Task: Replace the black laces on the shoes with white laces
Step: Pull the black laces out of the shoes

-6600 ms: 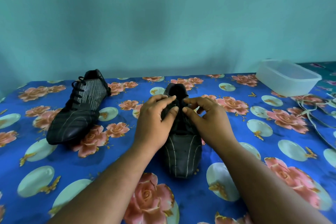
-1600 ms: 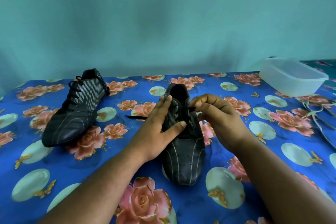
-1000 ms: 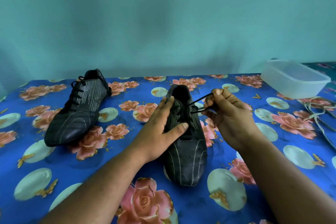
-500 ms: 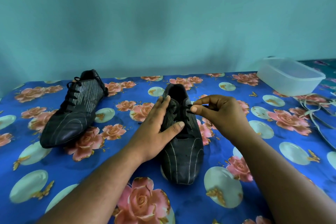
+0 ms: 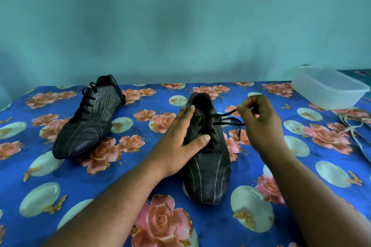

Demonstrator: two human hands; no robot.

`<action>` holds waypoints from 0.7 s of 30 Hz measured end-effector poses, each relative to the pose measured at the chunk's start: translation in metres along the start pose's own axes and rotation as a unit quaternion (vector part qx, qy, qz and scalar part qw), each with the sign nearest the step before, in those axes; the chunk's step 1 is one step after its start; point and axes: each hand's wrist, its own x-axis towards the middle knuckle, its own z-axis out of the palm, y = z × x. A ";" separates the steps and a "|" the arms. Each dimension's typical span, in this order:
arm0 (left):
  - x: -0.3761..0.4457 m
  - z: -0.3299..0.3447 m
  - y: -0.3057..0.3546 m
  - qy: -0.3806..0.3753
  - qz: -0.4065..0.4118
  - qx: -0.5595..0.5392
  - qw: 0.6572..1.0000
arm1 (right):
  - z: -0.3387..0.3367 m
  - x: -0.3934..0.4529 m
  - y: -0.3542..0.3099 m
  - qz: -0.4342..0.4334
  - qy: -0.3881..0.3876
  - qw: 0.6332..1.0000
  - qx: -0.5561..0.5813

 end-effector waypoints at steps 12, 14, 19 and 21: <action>0.001 0.001 0.001 0.006 0.003 0.019 1.000 | 0.011 -0.012 -0.004 -0.107 -0.176 0.978 -0.018; 0.003 0.001 0.000 0.010 0.006 0.026 1.000 | 0.007 -0.013 -0.011 -0.047 -0.157 0.977 0.134; 0.003 0.001 -0.002 0.012 0.004 0.021 1.000 | -0.005 -0.002 -0.020 0.027 0.011 0.940 0.339; 0.003 0.001 -0.002 0.010 0.003 0.022 1.000 | -0.012 0.004 -0.018 0.045 0.072 0.938 0.337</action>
